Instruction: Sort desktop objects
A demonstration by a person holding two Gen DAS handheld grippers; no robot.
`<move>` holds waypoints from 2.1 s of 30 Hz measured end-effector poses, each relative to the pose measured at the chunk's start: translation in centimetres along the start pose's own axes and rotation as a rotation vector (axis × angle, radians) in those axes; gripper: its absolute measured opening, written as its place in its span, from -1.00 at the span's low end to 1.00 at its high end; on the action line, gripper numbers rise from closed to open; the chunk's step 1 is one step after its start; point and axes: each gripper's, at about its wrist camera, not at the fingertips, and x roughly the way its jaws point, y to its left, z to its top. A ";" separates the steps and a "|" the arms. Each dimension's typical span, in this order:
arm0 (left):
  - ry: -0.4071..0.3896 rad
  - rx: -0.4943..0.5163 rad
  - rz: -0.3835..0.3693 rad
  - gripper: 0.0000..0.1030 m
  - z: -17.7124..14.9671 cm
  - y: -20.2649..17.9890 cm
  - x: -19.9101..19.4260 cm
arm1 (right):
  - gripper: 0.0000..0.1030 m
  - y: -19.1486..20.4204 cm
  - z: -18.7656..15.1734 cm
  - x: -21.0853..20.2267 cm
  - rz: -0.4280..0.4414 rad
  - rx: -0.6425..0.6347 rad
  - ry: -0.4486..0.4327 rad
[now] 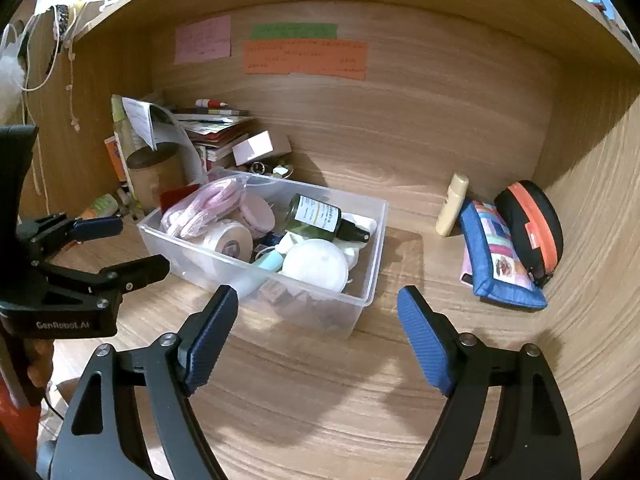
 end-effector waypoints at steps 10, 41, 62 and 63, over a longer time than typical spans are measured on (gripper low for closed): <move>0.000 0.007 0.065 0.85 -1.3 -0.7 -0.8 | 0.59 0.4 -1.0 -0.4 0.030 0.014 0.015; 0.004 -0.029 0.043 0.85 -0.9 -0.3 -0.6 | 0.59 0.5 -1.0 -0.1 0.033 0.005 0.035; 0.007 -0.053 0.037 0.85 -1.1 0.2 -0.5 | 0.59 1.0 -0.8 0.2 0.066 0.006 0.046; 0.010 -0.055 0.039 0.85 -1.1 0.2 -0.5 | 0.59 1.1 -0.8 0.3 0.067 0.005 0.047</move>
